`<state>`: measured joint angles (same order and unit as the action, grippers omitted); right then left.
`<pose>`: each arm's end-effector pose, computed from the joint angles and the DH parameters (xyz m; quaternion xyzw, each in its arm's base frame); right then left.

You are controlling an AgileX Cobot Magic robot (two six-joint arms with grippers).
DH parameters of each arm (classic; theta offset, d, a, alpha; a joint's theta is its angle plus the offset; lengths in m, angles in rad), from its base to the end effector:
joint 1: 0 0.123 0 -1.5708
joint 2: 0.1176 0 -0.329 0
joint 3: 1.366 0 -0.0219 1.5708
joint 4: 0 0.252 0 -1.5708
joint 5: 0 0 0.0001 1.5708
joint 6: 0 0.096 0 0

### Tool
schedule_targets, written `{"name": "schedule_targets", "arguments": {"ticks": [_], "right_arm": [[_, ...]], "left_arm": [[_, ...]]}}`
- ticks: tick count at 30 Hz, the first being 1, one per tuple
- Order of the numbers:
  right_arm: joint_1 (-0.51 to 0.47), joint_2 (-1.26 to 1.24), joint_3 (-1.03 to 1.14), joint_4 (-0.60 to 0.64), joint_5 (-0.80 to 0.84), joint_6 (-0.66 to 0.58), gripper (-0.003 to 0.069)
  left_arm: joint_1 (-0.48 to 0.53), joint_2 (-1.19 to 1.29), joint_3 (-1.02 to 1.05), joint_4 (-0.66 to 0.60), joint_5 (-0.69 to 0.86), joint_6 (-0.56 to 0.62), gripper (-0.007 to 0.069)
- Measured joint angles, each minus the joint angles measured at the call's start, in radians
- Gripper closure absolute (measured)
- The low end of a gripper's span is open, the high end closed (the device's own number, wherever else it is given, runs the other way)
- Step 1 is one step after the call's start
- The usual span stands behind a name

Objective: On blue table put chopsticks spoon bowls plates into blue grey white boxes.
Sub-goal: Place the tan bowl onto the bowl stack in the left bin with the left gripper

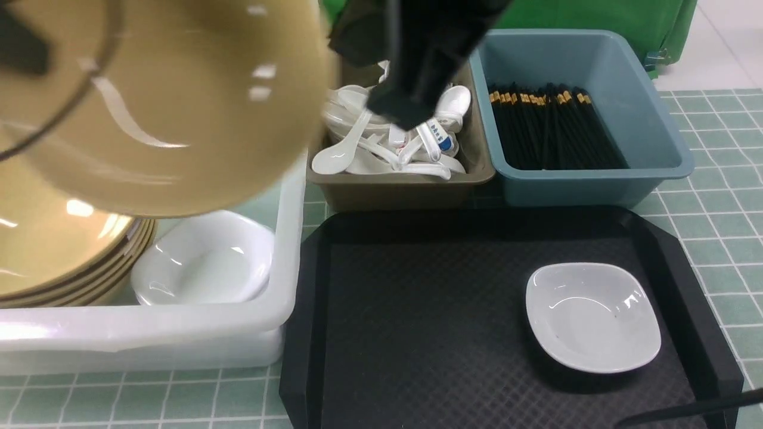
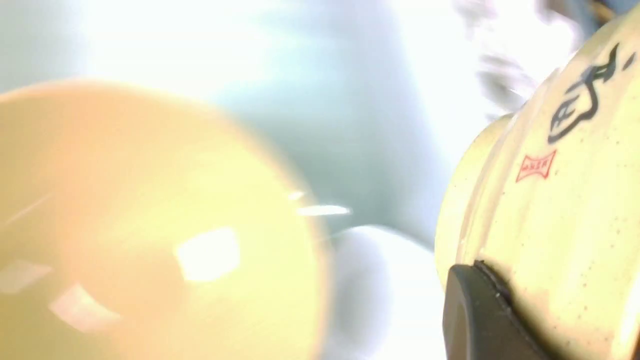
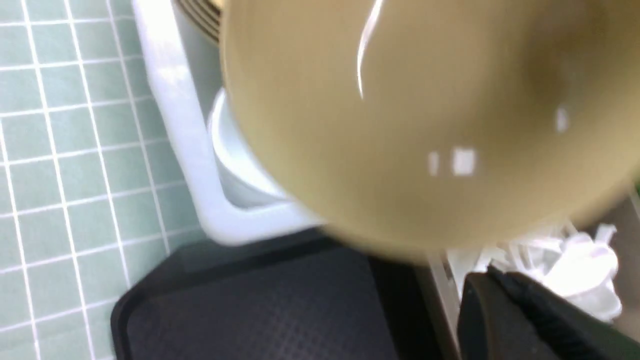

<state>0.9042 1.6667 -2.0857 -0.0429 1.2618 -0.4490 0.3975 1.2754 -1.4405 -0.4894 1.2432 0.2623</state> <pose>0.2190 0.2721 0.5200 -0.5731 0.7170 0.0686 0.3909 0.2288 0.0497 0.4609 -0.0719 0.9270 -0.1392 0.3409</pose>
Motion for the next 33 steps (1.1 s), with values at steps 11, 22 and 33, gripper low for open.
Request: {"name": "schedule_targets", "arguments": {"ticks": [11, 22, 33], "right_arm": [[0.004, 0.029, -0.006, 0.004, -0.019, -0.001, 0.0622], [0.004, 0.029, -0.006, 0.004, -0.013, -0.011, 0.0622], [-0.052, 0.006, -0.006, 0.003, 0.006, 0.003, 0.0621]], "left_arm": [[0.334, 0.046, 0.212, 0.044, -0.229, -0.018, 0.0617], [0.274, 0.182, 0.218, 0.119, -0.247, 0.030, 0.0367], [0.098, 0.105, -0.092, 0.382, -0.049, -0.158, 0.0041]]}}
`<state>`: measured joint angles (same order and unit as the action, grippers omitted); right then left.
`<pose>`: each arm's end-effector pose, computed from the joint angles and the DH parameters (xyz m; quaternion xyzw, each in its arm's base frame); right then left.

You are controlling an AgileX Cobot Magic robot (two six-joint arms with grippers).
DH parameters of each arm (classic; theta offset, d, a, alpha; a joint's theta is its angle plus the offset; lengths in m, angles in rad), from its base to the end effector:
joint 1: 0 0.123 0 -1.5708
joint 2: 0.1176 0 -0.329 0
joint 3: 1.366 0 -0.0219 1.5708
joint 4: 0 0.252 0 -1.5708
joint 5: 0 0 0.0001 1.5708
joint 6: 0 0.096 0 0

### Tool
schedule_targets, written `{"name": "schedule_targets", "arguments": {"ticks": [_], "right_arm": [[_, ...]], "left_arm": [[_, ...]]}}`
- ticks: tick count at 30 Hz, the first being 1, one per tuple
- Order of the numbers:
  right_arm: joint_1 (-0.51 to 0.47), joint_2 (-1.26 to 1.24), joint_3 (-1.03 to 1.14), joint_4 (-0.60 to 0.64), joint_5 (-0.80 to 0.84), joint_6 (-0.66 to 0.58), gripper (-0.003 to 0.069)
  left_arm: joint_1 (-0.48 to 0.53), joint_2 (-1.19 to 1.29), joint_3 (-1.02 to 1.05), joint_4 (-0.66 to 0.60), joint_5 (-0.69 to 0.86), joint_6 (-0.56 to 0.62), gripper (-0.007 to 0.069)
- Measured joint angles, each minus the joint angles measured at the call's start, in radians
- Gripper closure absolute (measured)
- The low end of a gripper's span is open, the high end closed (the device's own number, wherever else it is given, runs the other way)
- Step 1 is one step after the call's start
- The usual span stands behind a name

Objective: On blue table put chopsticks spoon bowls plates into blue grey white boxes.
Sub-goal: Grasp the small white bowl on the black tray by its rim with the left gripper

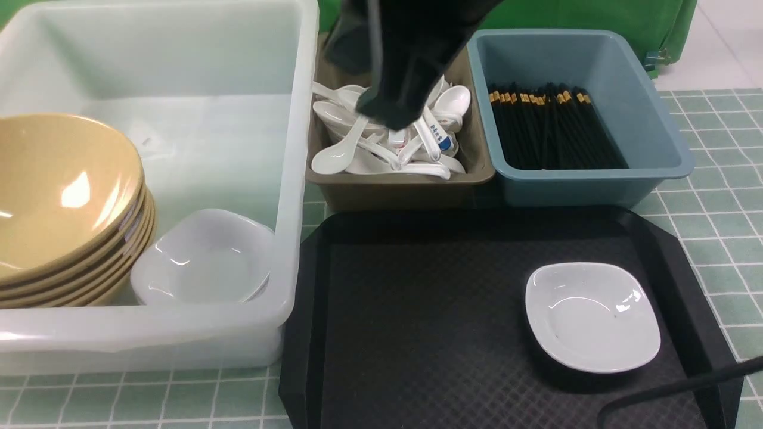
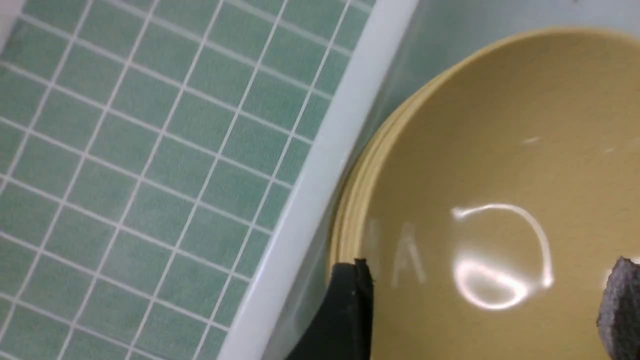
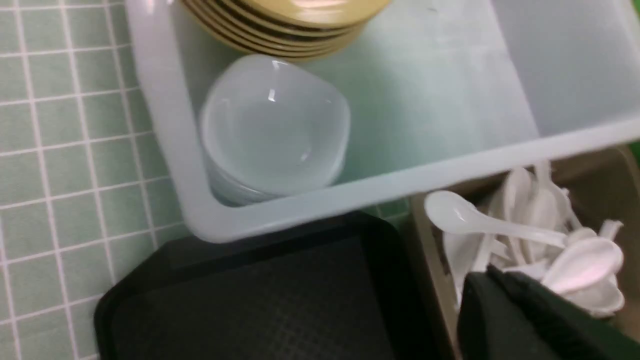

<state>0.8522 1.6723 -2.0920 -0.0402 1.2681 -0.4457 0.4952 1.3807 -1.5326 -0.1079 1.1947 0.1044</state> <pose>0.2336 0.2615 0.5194 -0.5538 0.7334 0.0599 0.3897 0.2430 0.1203 0.4541 -0.1884 0.9329 0.0379 0.3047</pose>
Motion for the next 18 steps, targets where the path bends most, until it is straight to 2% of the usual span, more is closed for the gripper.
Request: {"name": "schedule_targets", "arguments": {"ticks": [1, 4, 8, 9, 12, 16, 17, 18], "right_arm": [[-0.006, -0.002, 0.000, -0.001, 0.001, 0.002, 0.0620], [-0.060, -0.032, 0.003, -0.003, 0.001, 0.046, 0.0620], [-0.130, -0.119, 0.106, -0.003, -0.003, 0.105, 0.0620], [-0.134, -0.125, 0.125, -0.003, -0.003, 0.107, 0.0620], [-0.204, -0.244, 0.322, -0.017, -0.003, 0.155, 0.0620], [-0.275, -0.398, 0.552, -0.059, -0.002, 0.217, 0.0620], [-0.284, -0.407, 0.563, -0.064, -0.002, 0.221, 0.0620], [-0.323, -0.497, 0.662, -0.077, -0.001, 0.245, 0.0620]], "left_arm": [[-0.017, -0.003, -0.007, 0.000, 0.004, -0.002, 0.0042], [-0.209, -0.046, -0.067, -0.036, 0.037, -0.020, 0.0055], [-0.564, -0.042, -0.038, -0.069, 0.042, -0.024, 0.0119], [-0.581, -0.042, -0.032, -0.069, 0.038, -0.024, 0.0123], [-0.864, 0.035, 0.013, -0.048, -0.034, -0.056, 0.0137], [-1.082, 0.196, 0.019, -0.042, -0.144, -0.077, 0.0137], [-1.091, 0.215, 0.019, -0.043, -0.157, -0.077, 0.0137], [-1.170, 0.309, 0.004, -0.053, -0.203, -0.079, 0.0137]]}}
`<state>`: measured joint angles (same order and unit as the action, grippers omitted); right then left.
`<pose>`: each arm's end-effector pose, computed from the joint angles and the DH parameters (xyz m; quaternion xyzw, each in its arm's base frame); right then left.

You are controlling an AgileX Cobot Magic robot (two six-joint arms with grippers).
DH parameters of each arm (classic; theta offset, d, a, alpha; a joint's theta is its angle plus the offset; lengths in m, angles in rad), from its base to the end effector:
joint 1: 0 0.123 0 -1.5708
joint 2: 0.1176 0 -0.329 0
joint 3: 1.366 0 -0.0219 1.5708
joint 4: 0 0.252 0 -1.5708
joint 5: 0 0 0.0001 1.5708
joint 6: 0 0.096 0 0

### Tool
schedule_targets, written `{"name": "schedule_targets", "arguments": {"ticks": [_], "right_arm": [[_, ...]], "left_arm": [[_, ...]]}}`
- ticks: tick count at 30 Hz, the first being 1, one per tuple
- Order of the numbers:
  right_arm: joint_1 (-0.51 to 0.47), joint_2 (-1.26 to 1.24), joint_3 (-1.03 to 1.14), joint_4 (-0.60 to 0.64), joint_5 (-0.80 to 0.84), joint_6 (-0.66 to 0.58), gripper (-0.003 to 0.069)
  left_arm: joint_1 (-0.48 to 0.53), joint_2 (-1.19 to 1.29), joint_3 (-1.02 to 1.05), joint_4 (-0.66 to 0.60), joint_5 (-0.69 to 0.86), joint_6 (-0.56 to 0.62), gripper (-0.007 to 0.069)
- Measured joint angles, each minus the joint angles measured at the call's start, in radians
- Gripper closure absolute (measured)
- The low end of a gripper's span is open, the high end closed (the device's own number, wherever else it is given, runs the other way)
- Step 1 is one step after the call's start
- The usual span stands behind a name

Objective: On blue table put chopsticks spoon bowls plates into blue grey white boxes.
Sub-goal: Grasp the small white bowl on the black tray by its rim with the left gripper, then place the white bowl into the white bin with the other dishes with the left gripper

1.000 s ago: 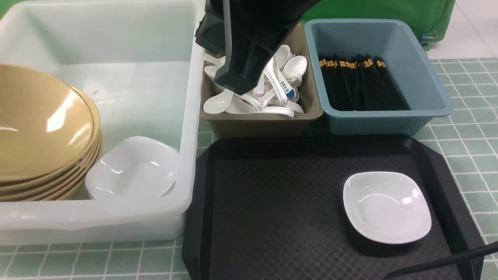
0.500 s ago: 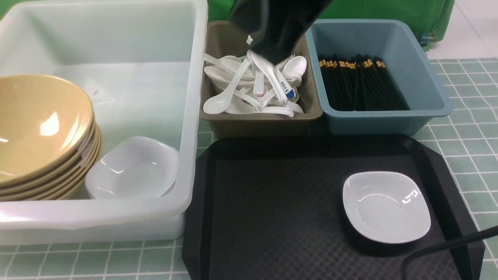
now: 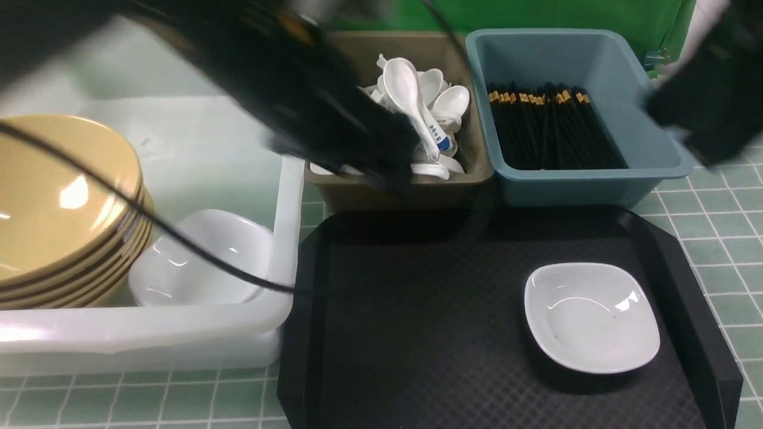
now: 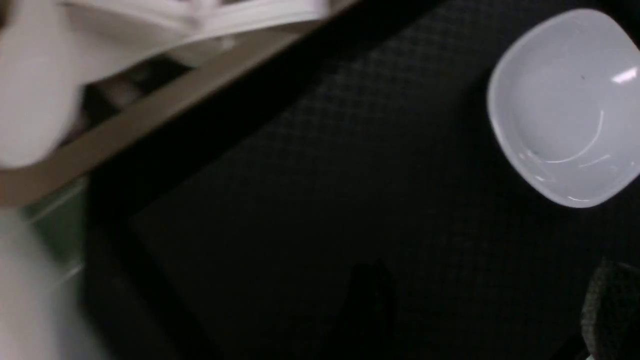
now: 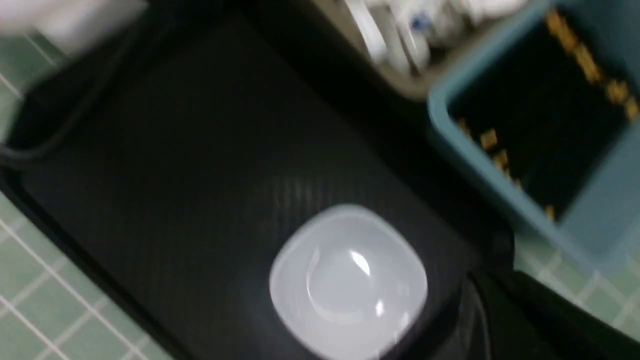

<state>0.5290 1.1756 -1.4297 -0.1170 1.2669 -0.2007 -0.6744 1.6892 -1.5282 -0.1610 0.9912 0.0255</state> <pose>0.1758 0.0904 0.4682 -0.3368 0.8849 -0.0060 0.3218 0.2859 -0.2451 0.3631 0.3066 0.9154 -0.1517 0.2121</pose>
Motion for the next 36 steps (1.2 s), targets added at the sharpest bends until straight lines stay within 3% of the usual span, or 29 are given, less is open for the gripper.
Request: {"name": "schedule_targets", "arguments": {"ticks": [5, 17, 21, 24, 25, 29, 36], "right_arm": [[-0.073, -0.181, 0.179, -0.008, 0.002, 0.022, 0.0620], [-0.097, -0.310, 0.277, -0.008, 0.002, 0.025, 0.0620], [-0.097, -0.310, 0.277, -0.008, 0.002, 0.024, 0.0620], [-0.097, -0.309, 0.277, 0.000, 0.002, 0.016, 0.0620], [-0.097, -0.303, 0.277, 0.009, 0.002, 0.009, 0.0620], [-0.097, -0.262, 0.261, 0.074, 0.002, -0.040, 0.0620], [-0.073, -0.143, 0.152, 0.216, -0.006, -0.142, 0.0620]], "left_arm": [[-0.091, 0.242, -0.111, -0.010, -0.045, 0.001, 0.0137], [-0.110, 0.664, -0.502, -0.133, 0.031, 0.007, 0.0162], [-0.117, 0.689, -0.551, -0.128, 0.060, 0.007, 0.0324], [-0.124, 0.693, -0.593, -0.100, 0.104, 0.013, 0.0547], [-0.124, 0.678, -0.619, -0.100, 0.129, 0.025, 0.0574], [-0.119, 0.610, -0.694, -0.028, 0.220, 0.055, 0.0618], [-0.034, 0.331, -0.703, 0.114, 0.249, 0.057, 0.0618]]}}
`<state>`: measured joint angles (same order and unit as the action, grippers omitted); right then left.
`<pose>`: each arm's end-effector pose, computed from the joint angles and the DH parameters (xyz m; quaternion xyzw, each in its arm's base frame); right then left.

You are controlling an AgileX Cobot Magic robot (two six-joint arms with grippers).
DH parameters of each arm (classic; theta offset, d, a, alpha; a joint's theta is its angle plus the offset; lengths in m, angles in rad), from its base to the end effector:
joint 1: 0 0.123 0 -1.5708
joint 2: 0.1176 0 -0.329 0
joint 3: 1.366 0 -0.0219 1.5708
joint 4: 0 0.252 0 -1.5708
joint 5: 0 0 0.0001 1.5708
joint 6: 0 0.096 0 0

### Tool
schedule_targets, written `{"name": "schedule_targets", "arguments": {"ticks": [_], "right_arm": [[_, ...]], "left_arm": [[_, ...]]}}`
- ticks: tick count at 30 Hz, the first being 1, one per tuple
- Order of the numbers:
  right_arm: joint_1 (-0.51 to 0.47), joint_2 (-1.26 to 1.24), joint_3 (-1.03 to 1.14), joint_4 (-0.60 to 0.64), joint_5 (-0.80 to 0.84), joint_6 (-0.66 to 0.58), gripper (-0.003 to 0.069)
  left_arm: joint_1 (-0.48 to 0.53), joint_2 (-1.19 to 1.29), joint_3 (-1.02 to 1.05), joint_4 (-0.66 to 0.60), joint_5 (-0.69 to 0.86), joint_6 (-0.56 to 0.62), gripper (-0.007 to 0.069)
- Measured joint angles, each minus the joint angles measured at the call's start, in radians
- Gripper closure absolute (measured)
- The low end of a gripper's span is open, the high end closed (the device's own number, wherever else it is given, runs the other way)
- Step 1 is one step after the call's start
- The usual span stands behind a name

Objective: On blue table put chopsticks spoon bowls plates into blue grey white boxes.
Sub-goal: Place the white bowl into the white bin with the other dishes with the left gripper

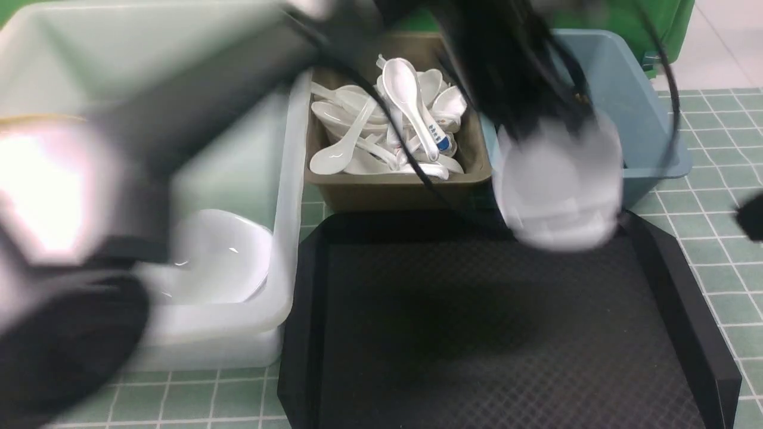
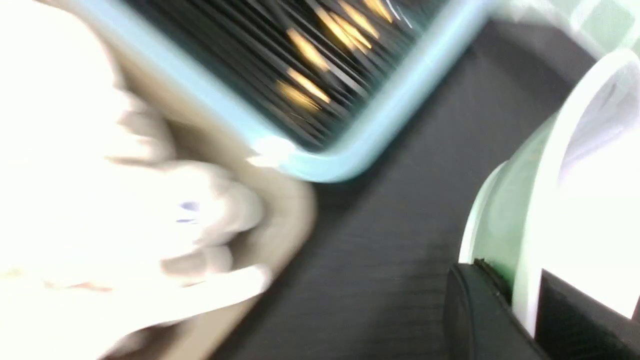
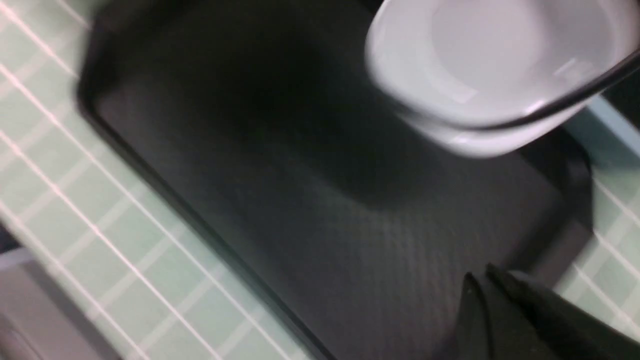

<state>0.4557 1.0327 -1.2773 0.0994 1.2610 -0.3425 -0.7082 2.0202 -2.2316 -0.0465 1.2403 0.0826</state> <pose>0.1343 0.0759 0.4496 -0.3688 0.8731 0.0674 0.3116 0.3523 -0.3073 0.4180 0.3658 0.8775 -0.1173 0.2871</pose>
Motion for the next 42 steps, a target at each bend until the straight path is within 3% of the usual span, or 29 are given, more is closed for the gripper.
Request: {"name": "schedule_targets", "arguments": {"ticks": [4, 12, 19, 28, 35, 39, 42], "right_arm": [[0.131, 0.107, -0.119, 0.025, -0.032, -0.027, 0.0620], [0.403, 0.345, -0.309, -0.046, -0.081, -0.029, 0.0617], [0.436, 0.427, -0.357, -0.069, -0.085, -0.031, 0.0615], [0.436, 0.431, -0.360, -0.078, -0.088, -0.031, 0.0613], [0.436, 0.431, -0.361, -0.083, -0.088, -0.031, 0.0613], [0.436, 0.431, -0.361, -0.083, -0.089, -0.031, 0.0613], [0.436, 0.431, -0.361, -0.085, -0.089, -0.031, 0.0613]], "left_arm": [[0.102, -0.230, 0.157, 0.025, 0.002, -0.005, 0.0618], [0.400, -0.622, 0.717, 0.047, 0.010, -0.005, 0.0618], [0.561, -0.741, 0.884, 0.064, -0.022, 0.129, 0.0618], [0.572, -0.599, 0.901, 0.059, -0.100, 0.354, 0.0618], [0.572, -0.489, 0.901, 0.041, -0.122, 0.399, 0.0609], [0.572, -0.477, 0.901, 0.029, -0.132, 0.429, 0.0538], [0.572, -0.473, 0.901, 0.022, -0.132, 0.470, 0.0397]]}}
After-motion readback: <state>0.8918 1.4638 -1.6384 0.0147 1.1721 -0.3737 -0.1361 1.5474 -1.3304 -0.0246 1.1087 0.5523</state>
